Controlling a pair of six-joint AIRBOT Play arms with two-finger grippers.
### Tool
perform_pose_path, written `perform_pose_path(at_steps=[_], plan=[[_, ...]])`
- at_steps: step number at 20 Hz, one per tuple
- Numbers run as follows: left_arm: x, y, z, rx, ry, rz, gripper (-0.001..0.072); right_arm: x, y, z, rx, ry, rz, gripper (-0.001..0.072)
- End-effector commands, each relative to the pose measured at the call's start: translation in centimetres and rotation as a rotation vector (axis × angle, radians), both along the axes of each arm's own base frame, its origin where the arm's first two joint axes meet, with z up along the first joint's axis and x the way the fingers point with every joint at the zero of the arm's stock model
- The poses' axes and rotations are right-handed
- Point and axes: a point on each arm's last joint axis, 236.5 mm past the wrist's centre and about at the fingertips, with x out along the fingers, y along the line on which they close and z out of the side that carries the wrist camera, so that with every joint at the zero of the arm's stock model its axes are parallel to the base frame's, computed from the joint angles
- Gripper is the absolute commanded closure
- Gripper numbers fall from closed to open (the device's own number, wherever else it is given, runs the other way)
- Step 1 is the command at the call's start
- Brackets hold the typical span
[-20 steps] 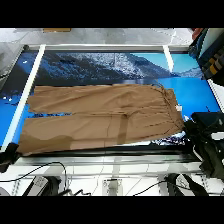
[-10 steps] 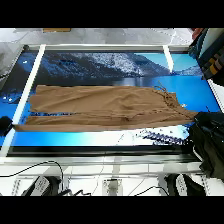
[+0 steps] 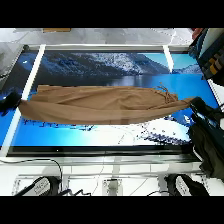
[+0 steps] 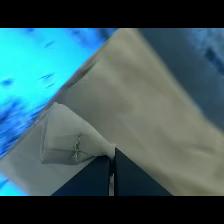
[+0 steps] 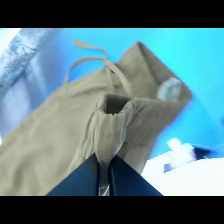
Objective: Fold the clothes and pants, and hang the long-sleeved shirts on hangers.
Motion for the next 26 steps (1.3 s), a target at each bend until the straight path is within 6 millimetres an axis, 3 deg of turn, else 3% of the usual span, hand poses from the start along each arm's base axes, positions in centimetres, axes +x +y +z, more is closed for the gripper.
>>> perform_pose_path(at_steps=[1,4,7,11,14,15,16,17,18,20,22,23,24,26], plan=[[5.9,-1.2,-0.2,-0.051,-0.028,-0.016,0.0702,5.8,0.4,-1.2,0.056,-0.003,-0.007,0.0686],[10.1,-1.3,-1.3,-0.089,-0.034,-0.015,0.0701,10.9,-0.7,-1.9,0.142,-0.013,-0.067,0.0686],[12.7,-1.0,-3.0,-0.156,-0.035,0.03,0.0701,14.7,-1.6,-3.1,0.244,-0.033,-0.13,0.0685],[14.8,-1.1,-5.1,-0.144,-0.054,0.046,0.07,18.0,-2.7,-4.4,0.288,-0.094,-0.196,0.0685],[15.5,-1.4,-6.0,-0.132,-0.065,0.052,0.0676,19.4,-2.5,-5.4,0.274,-0.131,-0.223,0.0662],[15.6,-1.4,-6.1,-0.131,-0.066,0.052,0.0615,19.6,-2.5,-5.6,0.265,-0.139,-0.227,0.0446],[15.6,-1.3,-5.8,-0.127,-0.072,0.052,0.0374,19.7,-2.5,-5.6,0.247,-0.14,-0.218,0.0156],[15.6,-1.3,-5.3,-0.125,-0.08,0.053,0.0053,19.7,-2.5,-5.4,0.212,-0.139,-0.198,0.0114],[15.4,-0.9,-4.3,-0.12,-0.095,0.059,-0.0002,19.6,-2.5,-5.0,0.162,-0.137,-0.167,0.0114],[14.9,0.3,-1.7,-0.093,-0.133,0.07,-0.0001,19.3,-2.4,-3.4,0.071,-0.147,-0.112,0.0114],[13.0,1.8,0.3,-0.032,-0.105,0.05,0.0005,19.0,-2.3,-1.5,0.001,-0.161,-0.068,0.0114],[11.3,2.4,0.3,-0.011,-0.046,0.032,0.0088,18.8,-2.2,-0.6,-0.035,-0.165,-0.046,0.0114],[8.9,3.1,-0.5,-0.003,0.052,0.013,0.026,18.5,-2.1,0.0,-0.062,-0.162,-0.026,0.0115],[3.6,4.4,-3.3,-0.047,0.259,-0.004,0.0264,17.9,-1.8,0.7,-0.101,-0.148,0.007,0.0115]])
